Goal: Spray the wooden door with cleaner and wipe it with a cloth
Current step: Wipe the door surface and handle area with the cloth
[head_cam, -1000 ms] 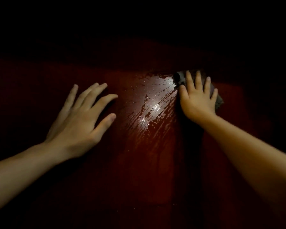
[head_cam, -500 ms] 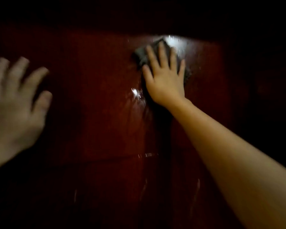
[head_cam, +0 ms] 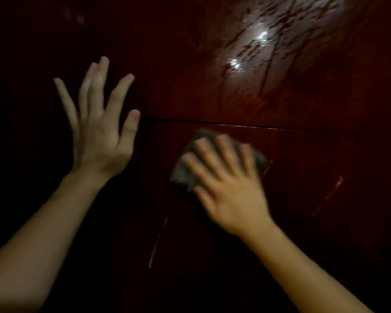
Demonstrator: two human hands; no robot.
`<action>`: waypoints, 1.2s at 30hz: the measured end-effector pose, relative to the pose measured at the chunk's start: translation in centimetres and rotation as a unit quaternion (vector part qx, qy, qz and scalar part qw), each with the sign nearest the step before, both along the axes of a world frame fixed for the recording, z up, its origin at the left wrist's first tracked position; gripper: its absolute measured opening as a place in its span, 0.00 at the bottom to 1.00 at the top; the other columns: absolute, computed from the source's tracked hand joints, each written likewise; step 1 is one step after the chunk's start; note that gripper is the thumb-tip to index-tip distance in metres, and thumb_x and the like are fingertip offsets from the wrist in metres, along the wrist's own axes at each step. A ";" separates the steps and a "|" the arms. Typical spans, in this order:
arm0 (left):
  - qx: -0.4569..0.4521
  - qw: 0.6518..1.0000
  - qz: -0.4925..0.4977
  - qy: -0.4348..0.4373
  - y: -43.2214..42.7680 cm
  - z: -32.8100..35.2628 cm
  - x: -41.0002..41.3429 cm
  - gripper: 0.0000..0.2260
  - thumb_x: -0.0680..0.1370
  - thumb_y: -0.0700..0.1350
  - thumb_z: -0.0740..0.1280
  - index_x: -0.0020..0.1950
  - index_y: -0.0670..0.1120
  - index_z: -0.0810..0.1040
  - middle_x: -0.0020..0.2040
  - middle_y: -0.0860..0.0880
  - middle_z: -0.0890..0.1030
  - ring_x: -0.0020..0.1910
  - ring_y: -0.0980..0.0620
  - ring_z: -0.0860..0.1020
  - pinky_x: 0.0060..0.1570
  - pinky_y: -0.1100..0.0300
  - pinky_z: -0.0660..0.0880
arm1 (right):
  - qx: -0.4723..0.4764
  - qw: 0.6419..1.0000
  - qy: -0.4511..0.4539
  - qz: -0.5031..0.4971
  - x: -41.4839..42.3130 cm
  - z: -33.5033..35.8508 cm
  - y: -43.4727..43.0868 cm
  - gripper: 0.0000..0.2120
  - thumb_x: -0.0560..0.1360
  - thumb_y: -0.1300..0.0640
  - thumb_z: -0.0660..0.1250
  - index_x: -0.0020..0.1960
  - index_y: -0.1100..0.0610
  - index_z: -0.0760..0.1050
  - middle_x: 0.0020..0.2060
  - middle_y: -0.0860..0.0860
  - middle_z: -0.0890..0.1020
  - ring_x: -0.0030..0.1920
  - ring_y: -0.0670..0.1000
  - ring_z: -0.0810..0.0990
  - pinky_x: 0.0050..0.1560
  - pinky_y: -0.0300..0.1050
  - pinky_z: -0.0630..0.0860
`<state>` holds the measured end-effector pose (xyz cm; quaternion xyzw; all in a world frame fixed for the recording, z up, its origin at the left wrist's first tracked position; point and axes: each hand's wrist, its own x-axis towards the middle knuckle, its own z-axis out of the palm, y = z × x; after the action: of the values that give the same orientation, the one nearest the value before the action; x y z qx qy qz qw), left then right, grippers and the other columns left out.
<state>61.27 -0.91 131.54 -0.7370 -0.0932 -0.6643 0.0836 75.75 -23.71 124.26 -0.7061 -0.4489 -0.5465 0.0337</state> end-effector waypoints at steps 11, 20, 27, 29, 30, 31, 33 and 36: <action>-0.076 0.991 -0.111 -0.006 3.0 -5.9 -2.8 0.26 0.85 0.53 0.49 0.82 0.47 0.64 0.85 0.42 0.56 0.85 0.45 0.51 0.81 0.42 0.39 | 0.049 0.995 0.084 0.009 -9.6 -2.4 12.0 0.33 0.83 0.42 0.55 0.84 0.45 0.46 0.83 0.50 0.44 0.82 0.59 0.38 0.78 0.67 0.35; -0.091 0.991 -0.094 -0.016 0.7 -6.9 -1.6 0.24 0.86 0.56 0.51 0.79 0.48 0.70 0.84 0.43 0.58 0.85 0.40 0.52 0.78 0.33 0.38 | 0.285 0.933 0.202 -0.082 -0.6 -1.4 -0.3 0.31 0.83 0.43 0.50 0.83 0.46 0.45 0.83 0.53 0.43 0.82 0.61 0.40 0.77 0.72 0.43; -0.079 0.986 -0.146 0.002 -5.5 -8.5 2.1 0.24 0.87 0.56 0.50 0.78 0.49 0.72 0.83 0.47 0.63 0.85 0.45 0.54 0.69 0.17 0.37 | 0.183 0.968 0.149 -0.089 -3.5 -2.6 3.0 0.31 0.83 0.44 0.51 0.83 0.48 0.46 0.82 0.53 0.43 0.82 0.63 0.41 0.78 0.71 0.44; -0.079 0.981 -0.175 -0.014 -6.2 -9.0 2.8 0.23 0.87 0.55 0.50 0.77 0.48 0.72 0.83 0.46 0.62 0.85 0.44 0.54 0.69 0.16 0.45 | 0.072 0.990 0.103 -0.064 -3.4 -3.4 1.4 0.30 0.84 0.43 0.54 0.83 0.45 0.49 0.82 0.50 0.44 0.82 0.60 0.39 0.79 0.69 0.43; -0.083 0.979 -0.185 -0.023 -6.6 -9.1 3.3 0.23 0.87 0.54 0.50 0.77 0.48 0.72 0.84 0.47 0.61 0.85 0.43 0.54 0.69 0.16 0.49 | 0.061 0.991 0.095 -0.065 -3.0 -3.0 0.3 0.29 0.84 0.42 0.55 0.83 0.44 0.51 0.82 0.49 0.45 0.82 0.59 0.40 0.79 0.68 0.44; -0.091 0.978 -0.186 -0.027 -7.0 -9.0 3.7 0.22 0.87 0.54 0.49 0.78 0.49 0.71 0.84 0.48 0.59 0.85 0.41 0.54 0.69 0.18 0.52 | 0.058 0.991 0.092 -0.071 -2.6 -2.6 -0.5 0.29 0.84 0.41 0.55 0.82 0.44 0.52 0.82 0.49 0.46 0.82 0.59 0.40 0.79 0.67 0.44; -0.107 0.978 -0.177 -0.015 -9.0 -8.6 5.0 0.22 0.87 0.53 0.49 0.79 0.52 0.68 0.85 0.47 0.56 0.84 0.39 0.52 0.70 0.19 0.53 | 0.064 0.990 0.094 -0.086 -1.4 -2.2 -2.1 0.29 0.84 0.41 0.54 0.82 0.44 0.53 0.83 0.50 0.49 0.82 0.59 0.41 0.79 0.67 0.45; -0.110 0.979 -0.169 0.008 -13.8 -8.4 7.3 0.22 0.87 0.54 0.49 0.79 0.51 0.67 0.85 0.44 0.56 0.84 0.39 0.52 0.69 0.18 0.50 | 0.105 0.984 0.116 -0.088 1.3 -2.7 -5.5 0.30 0.84 0.41 0.54 0.82 0.45 0.49 0.83 0.51 0.46 0.82 0.59 0.40 0.78 0.68 0.46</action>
<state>68.57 -14.69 123.15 -0.7521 -0.0389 -0.6485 -0.1111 77.08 -29.21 121.59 -0.7938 -0.3180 -0.5063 0.1112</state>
